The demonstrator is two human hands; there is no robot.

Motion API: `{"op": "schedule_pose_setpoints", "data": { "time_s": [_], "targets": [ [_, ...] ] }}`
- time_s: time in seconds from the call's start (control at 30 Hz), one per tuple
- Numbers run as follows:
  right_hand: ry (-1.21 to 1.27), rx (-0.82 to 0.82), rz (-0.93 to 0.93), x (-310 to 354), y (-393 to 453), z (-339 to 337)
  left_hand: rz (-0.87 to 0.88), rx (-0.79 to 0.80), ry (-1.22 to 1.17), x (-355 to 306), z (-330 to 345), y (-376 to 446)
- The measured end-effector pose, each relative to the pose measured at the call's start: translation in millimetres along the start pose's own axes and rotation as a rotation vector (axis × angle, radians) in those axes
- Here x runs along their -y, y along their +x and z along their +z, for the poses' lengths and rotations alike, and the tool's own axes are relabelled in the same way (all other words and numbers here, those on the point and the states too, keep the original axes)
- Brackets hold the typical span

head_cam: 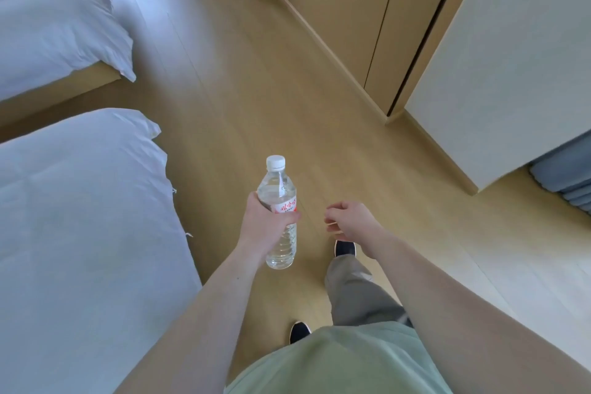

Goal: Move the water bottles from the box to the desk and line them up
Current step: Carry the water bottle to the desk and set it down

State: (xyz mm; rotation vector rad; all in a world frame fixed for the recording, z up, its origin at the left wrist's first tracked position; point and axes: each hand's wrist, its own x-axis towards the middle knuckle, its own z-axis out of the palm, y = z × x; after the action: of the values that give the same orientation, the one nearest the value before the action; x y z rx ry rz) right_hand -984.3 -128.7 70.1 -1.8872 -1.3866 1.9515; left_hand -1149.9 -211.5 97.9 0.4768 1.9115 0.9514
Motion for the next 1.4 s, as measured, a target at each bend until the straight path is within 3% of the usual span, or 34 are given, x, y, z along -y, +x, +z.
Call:
{"op": "schedule_pose_setpoints", "data": {
  "time_s": [0.5,1.13,1.4],
  "targets": [
    [-0.129,0.125,-0.054,190.1,173.4,-78.4,-0.017,-0.1,-0.085,-158.5,54.3,169.0],
    [-0.218,0.152,-0.096,438.9,354.9,-1.8,-0.011,-0.142,-0.214,-279.0,-63.1,407.3],
    [-0.24,0.157,-0.059,512.6,419.3,14.0,-0.056,-0.141,-0.205,-331.0,-87.6,497.7]
  ]
}}
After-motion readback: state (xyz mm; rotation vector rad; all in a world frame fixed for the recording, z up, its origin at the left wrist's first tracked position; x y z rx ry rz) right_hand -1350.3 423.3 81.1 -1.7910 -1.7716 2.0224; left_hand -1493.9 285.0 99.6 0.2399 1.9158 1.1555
